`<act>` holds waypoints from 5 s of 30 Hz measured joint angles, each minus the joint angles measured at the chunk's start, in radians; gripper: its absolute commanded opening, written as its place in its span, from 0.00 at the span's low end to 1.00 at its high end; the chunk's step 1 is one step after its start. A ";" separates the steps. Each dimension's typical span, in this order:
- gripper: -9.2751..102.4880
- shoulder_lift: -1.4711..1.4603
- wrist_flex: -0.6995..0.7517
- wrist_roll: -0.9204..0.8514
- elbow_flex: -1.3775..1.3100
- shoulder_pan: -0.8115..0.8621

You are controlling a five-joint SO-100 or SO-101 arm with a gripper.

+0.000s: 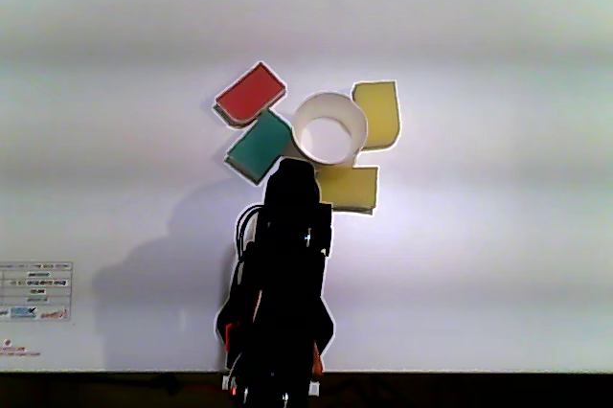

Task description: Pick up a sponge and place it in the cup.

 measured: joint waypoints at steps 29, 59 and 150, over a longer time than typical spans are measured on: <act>0.08 0.000 0.000 0.000 0.000 0.000; 0.08 0.000 0.000 0.000 0.000 0.000; 0.10 -1.539 -0.405 -0.063 -1.069 0.426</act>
